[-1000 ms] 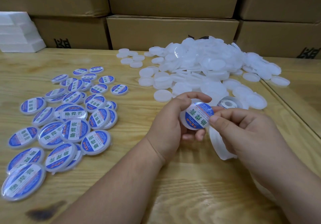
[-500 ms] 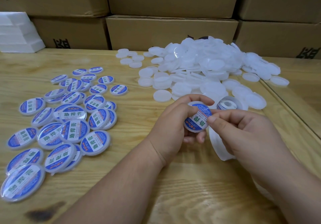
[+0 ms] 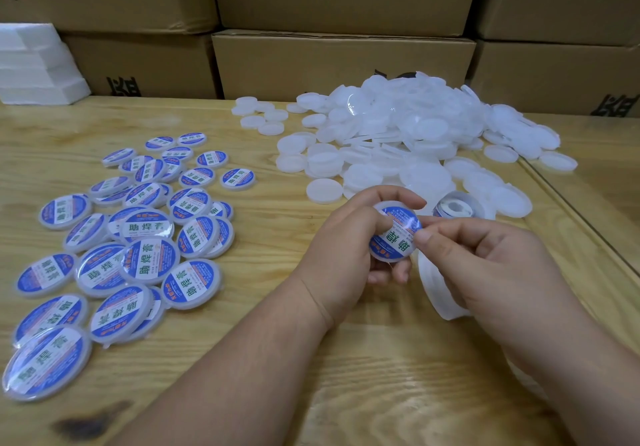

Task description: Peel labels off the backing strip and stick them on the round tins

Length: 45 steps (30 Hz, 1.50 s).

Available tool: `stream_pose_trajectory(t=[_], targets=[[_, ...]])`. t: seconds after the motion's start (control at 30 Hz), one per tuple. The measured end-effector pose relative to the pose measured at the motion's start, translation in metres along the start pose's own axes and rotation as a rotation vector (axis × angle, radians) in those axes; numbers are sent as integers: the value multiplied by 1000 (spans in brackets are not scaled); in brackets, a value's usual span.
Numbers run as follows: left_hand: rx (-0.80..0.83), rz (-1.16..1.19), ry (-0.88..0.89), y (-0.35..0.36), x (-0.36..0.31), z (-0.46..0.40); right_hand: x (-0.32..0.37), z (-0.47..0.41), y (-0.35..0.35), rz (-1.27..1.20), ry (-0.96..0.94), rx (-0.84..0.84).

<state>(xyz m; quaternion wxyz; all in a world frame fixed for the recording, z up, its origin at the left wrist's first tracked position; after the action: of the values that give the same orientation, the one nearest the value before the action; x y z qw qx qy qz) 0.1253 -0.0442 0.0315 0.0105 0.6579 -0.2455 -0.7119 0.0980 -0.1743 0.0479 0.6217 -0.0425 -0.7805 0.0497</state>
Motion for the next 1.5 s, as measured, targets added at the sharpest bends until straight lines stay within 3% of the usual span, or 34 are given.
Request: stream_pose_trajectory(t=[0.37, 0.63, 0.8, 0.87, 0.97, 1.17, 1.4, 1.43, 1.5], targets=[[-230, -227, 49, -13, -3, 4, 3, 3, -3, 113, -97, 63], [-353, -256, 101, -34, -13, 4, 16, 3, -25, 43, -168, -145], [-474, -225, 109, -44, -18, 6, 8, 1, -27, 95, -153, -184], [-576, -344, 146, -56, -27, 11, 9, 1, -27, 101, -162, -194], [-758, -737, 172, -84, -44, 22, 12, 1, -29, 130, -209, -219], [-1105, -865, 251, -135, -78, 57, 11, 0, -35, 177, -253, -267], [-1368, -1130, 62, -153, -86, 68, 1, -7, -46, 211, -212, -343], [-1346, -1129, 128, -146, -87, 66, 0, -7, -47, 213, -209, -348], [-1148, -1105, 290, -125, -86, 53, 1, -8, -49, 214, -212, -351]])
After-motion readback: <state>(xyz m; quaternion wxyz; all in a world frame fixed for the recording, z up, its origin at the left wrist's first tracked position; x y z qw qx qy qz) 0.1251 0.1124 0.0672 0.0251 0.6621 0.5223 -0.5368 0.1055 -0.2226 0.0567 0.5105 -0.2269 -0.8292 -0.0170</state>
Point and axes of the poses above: each hand's wrist, its own z-axis away from the middle knuckle, its own y-axis out of the palm, x = y × z, the point moved 6 cm from there along -z, towards the middle knuckle, and after that the axes turned 5 degrees about -y, right-handed, at the moved point
